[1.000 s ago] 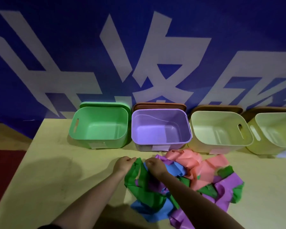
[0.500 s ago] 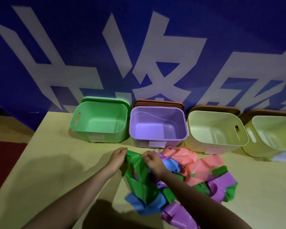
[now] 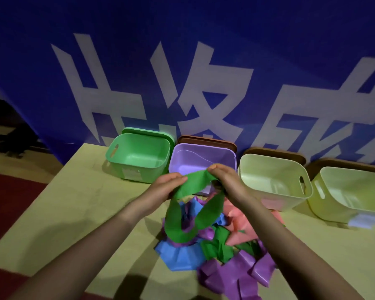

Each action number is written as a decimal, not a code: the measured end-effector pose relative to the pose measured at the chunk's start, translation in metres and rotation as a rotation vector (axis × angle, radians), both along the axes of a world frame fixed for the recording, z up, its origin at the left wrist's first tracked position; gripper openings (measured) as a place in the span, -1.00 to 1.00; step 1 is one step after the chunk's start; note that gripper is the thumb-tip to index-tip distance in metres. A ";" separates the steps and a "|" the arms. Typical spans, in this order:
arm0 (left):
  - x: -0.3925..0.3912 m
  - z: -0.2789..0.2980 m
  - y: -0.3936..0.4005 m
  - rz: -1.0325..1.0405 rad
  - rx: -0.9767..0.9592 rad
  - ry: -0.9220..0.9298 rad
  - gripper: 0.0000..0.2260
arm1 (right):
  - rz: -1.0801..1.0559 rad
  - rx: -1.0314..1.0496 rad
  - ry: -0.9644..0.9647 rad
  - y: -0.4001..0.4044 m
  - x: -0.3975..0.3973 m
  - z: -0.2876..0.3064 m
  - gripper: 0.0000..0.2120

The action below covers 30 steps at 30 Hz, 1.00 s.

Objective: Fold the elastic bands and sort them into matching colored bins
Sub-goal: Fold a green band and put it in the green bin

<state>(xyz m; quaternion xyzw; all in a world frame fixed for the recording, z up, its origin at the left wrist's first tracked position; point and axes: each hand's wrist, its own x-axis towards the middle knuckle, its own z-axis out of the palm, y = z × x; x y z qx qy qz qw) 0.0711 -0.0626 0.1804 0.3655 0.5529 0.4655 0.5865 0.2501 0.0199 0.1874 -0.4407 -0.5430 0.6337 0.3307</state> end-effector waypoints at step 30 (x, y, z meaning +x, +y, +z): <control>0.106 0.112 0.007 0.102 0.345 -0.230 -0.87 | -0.146 0.736 0.116 -0.038 0.069 0.074 -0.81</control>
